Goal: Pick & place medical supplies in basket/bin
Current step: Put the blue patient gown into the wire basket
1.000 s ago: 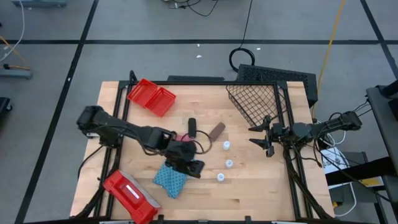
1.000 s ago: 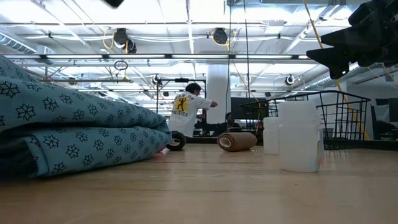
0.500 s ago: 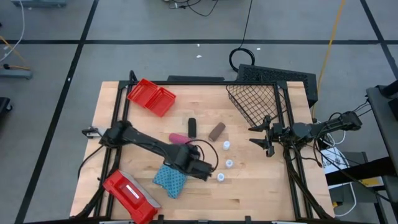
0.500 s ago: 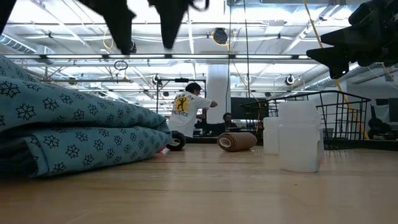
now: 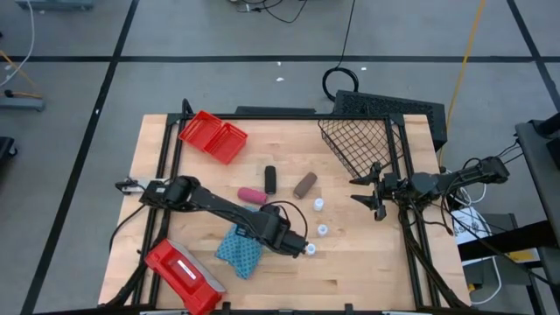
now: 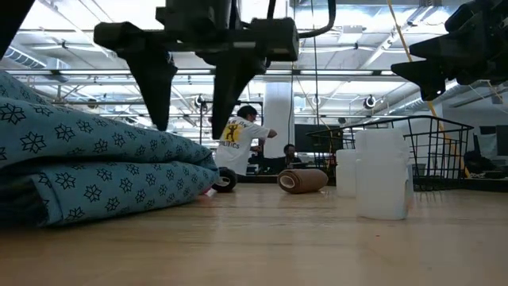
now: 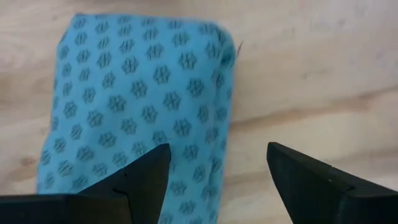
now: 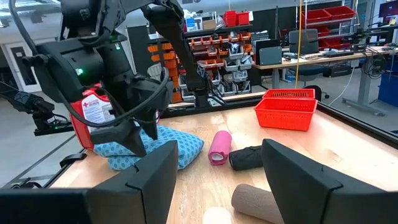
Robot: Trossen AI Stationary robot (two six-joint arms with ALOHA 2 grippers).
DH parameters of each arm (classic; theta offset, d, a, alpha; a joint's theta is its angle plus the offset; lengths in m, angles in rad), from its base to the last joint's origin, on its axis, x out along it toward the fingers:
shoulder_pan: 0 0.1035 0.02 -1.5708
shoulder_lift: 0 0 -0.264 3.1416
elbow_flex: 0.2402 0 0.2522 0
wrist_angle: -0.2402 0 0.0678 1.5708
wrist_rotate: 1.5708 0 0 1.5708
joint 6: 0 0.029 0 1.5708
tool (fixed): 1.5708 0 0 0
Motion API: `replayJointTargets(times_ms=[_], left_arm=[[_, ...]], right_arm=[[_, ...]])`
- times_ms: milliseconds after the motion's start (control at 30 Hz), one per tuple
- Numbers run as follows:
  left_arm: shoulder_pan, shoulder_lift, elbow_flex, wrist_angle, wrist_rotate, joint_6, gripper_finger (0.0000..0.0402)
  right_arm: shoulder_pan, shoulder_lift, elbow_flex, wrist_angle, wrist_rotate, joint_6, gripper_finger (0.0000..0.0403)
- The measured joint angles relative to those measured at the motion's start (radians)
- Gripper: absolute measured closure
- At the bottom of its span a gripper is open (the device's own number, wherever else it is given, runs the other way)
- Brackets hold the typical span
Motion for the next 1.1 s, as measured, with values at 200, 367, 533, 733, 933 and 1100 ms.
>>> replayJointTargets(times_ms=[200,367,533,733,933,1100], left_arm=[[-0.012,0.025,-0.002,-0.028,-0.020,-0.040,0.0124],[-0.020,0.066,-0.004,0.001,-0.036,-0.062,0.0124],[-0.026,0.124,-0.005,0.010,-0.030,-0.056,0.0124],[-0.029,0.176,-0.002,-0.010,0.002,0.001,0.0124],[-0.029,0.178,-0.010,-0.013,0.010,-0.010,0.0124],[-0.029,0.184,-0.020,0.000,0.021,-0.013,0.0143]], right_arm=[[0.000,0.000,0.000,-0.001,0.000,0.000,0.0179],[0.000,0.000,0.000,0.000,0.000,0.000,0.0179],[0.000,0.002,0.000,-0.004,0.000,0.000,0.0179],[0.000,0.009,0.000,-0.001,0.000,0.000,0.0179],[0.000,0.008,0.000,0.000,0.000,0.000,0.0179],[0.000,0.008,0.000,0.000,0.000,0.000,0.0179]])
